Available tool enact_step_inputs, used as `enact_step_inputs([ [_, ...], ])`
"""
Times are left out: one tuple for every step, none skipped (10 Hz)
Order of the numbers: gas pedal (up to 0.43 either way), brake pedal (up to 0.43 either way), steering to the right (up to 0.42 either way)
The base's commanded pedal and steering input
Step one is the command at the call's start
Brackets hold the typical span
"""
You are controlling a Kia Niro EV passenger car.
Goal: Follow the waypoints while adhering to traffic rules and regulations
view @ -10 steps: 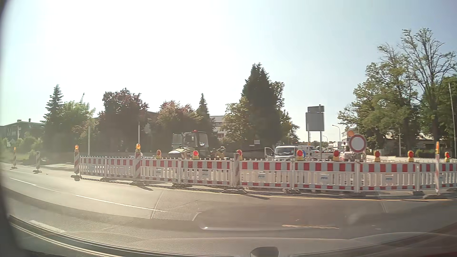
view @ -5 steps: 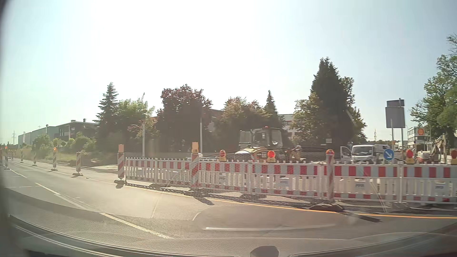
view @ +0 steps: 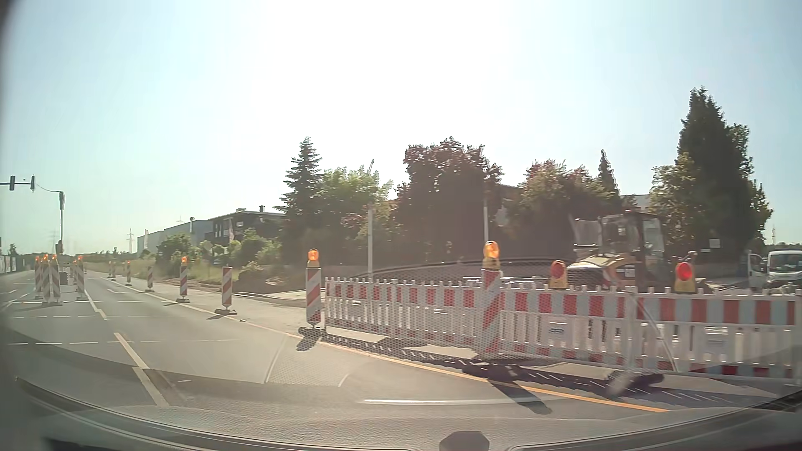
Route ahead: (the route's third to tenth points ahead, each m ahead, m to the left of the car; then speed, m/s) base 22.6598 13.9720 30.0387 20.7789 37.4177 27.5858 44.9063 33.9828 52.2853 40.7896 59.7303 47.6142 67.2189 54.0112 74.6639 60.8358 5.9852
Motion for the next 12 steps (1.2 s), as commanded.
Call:
enact_step_inputs([
  [0.169, 0.018, -0.369],
  [0.169, 0.018, -0.365],
  [0.169, 0.018, -0.363],
  [0.177, 0.018, -0.358],
  [0.197, 0.018, -0.348],
  [0.209, 0.018, -0.334],
  [0.22, 0.018, -0.314],
  [0.228, 0.018, -0.295],
  [0.228, 0.018, -0.265],
  [0.228, 0.018, -0.232],
  [0.24, 0.018, -0.208],
  [0.24, 0.018, -0.175],
])
